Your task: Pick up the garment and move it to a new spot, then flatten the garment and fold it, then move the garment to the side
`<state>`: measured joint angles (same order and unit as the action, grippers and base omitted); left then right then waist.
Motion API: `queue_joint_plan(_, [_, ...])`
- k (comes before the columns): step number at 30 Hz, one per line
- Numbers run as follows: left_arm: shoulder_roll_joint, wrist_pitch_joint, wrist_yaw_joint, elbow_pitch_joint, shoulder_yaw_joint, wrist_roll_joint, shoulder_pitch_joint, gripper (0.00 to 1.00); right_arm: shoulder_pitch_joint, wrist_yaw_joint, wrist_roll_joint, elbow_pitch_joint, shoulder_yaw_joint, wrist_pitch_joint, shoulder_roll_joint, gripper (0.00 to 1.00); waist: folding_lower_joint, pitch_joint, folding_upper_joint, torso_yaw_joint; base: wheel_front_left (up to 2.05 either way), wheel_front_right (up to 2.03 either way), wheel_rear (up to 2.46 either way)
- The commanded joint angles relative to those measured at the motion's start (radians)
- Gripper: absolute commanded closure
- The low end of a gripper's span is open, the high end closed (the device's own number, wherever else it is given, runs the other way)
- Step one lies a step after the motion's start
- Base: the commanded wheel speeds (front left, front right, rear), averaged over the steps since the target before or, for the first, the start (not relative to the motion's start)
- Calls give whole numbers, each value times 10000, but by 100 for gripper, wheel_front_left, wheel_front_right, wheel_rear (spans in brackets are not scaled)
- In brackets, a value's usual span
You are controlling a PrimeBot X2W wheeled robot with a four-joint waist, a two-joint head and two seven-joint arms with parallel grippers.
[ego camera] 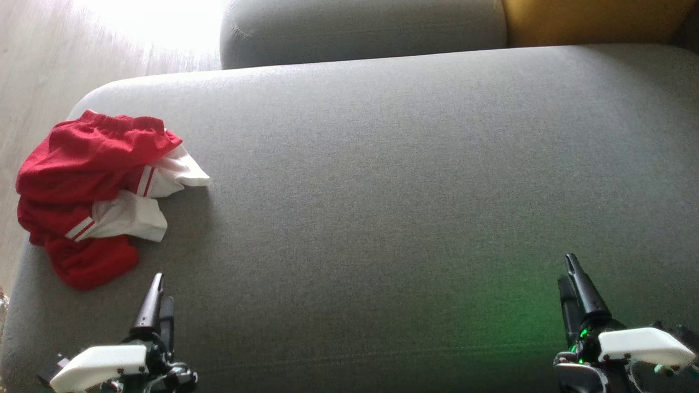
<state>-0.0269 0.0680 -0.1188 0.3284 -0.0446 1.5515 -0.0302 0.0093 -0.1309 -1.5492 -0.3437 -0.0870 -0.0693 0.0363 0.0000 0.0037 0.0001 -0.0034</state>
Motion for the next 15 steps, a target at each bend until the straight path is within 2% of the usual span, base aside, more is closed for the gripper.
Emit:
queue_joint_plan(1, [-103,-85,-40,-401,-39,-210,450,0,-430,0,191,395,85,74,52,0,0,2,-1,-1,0,0,0])
queue_joint_plan(15, [-104,-495,63,-1085,138,-2463,430,0,-461,0,2566,914,558,487,63,0,0,36,-1,-9,0,0,0])
